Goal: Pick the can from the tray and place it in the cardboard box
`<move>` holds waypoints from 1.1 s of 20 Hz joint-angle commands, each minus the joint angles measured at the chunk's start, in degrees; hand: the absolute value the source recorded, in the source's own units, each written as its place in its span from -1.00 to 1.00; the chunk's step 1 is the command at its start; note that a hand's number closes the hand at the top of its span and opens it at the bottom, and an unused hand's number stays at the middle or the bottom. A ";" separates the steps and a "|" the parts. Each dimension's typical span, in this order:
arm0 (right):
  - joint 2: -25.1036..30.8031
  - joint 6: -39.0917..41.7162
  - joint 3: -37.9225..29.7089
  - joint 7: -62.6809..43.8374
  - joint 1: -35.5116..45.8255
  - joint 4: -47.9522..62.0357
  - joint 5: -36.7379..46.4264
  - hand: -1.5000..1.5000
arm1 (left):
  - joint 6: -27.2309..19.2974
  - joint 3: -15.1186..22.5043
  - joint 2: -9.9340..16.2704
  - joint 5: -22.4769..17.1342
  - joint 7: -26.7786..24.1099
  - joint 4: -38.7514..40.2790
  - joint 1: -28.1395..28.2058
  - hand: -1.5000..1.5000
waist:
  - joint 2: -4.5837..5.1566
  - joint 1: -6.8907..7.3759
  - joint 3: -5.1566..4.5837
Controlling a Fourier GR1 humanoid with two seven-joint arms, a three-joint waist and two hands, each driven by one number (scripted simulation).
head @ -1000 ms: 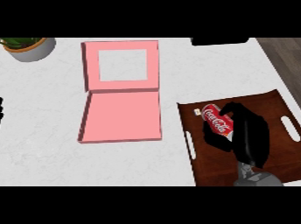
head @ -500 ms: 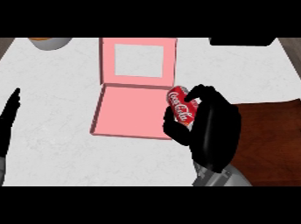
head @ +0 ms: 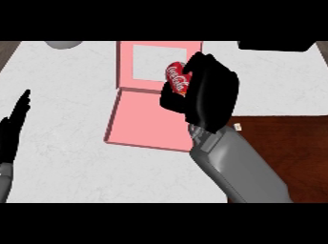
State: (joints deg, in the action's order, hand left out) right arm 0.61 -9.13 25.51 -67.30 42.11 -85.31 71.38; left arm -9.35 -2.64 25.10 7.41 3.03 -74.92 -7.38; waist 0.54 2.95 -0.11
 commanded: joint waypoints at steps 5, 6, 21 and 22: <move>-0.58 -11.16 -2.78 -9.53 9.97 20.34 -6.58 1.00 | 0.38 0.34 -0.89 0.28 -0.24 0.01 -0.55 0.00 | 0.29 1.15 0.05; -0.58 -10.97 -5.14 -8.03 10.66 23.31 -6.06 1.00 | -0.97 0.73 -1.50 1.53 -0.93 1.32 -0.62 0.00 | 0.47 0.82 0.03; -0.59 -34.86 -9.57 1.81 16.76 41.28 -15.86 -1.00 | -0.37 0.44 -1.69 1.79 -0.51 0.23 -1.24 0.00 | 0.31 1.30 0.10; -0.59 -38.02 -9.63 3.01 16.16 41.12 -14.19 -1.00 | 0.38 -0.20 -0.65 1.28 -0.05 -0.61 0.00 0.00 | 0.20 1.33 0.12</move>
State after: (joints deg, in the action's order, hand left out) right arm 0.47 -36.22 15.14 -59.26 55.55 -47.63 56.60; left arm -9.14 -2.23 23.87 8.73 2.94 -74.70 -8.89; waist 0.98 4.45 0.02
